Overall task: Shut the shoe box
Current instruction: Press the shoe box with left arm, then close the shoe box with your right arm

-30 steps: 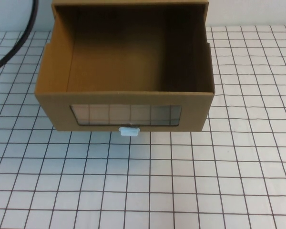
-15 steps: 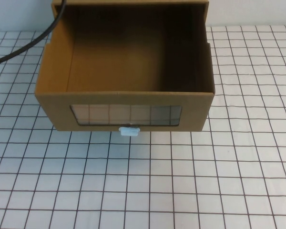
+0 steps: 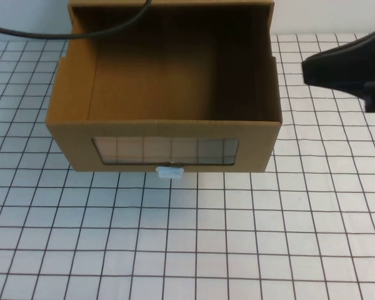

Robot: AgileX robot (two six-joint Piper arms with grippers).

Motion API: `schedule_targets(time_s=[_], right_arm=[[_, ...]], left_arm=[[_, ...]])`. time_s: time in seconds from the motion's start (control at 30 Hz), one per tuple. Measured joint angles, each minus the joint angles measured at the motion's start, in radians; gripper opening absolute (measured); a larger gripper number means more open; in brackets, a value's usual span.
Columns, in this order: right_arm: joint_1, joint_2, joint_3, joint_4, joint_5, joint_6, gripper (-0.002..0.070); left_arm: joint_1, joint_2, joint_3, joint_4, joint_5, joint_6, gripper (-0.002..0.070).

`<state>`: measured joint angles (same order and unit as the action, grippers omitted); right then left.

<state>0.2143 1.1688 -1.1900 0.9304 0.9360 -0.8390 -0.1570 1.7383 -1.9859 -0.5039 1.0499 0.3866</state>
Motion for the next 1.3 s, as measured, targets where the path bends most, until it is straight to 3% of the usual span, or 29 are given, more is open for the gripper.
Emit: schedule_targets(time_s=[0.23, 0.43, 0.53, 0.77, 1.07, 1.3], right_arm=[[0.343, 0.030, -0.036, -0.247, -0.133, 0.215, -0.0013], [0.555, 0.165, -0.036, -0.288, -0.191, 0.269, -0.0013], [0.629, 0.227, -0.038, -0.394, -0.234, 0.374, -0.0013], [0.698, 0.304, -0.038, -0.715, -0.322, 0.625, -0.0013], [0.698, 0.372, -0.047, -0.763, -0.539, 0.661, -0.0013], [0.680, 0.447, -0.131, -0.769, -0.551, 0.663, -0.0013]], left_arm=[[0.000, 0.188, -0.202, -0.099, 0.054, 0.001, -0.0005], [0.000, 0.238, -0.222, -0.140, 0.064, 0.001, -0.0005], [0.000, 0.255, -0.223, -0.122, 0.082, 0.001, -0.0005], [0.000, 0.263, -0.230, -0.120, 0.082, 0.001, -0.0005], [0.000, 0.264, -0.230, -0.124, 0.082, 0.001, -0.0005], [0.000, 0.265, -0.232, -0.124, 0.078, -0.001, -0.0005]])
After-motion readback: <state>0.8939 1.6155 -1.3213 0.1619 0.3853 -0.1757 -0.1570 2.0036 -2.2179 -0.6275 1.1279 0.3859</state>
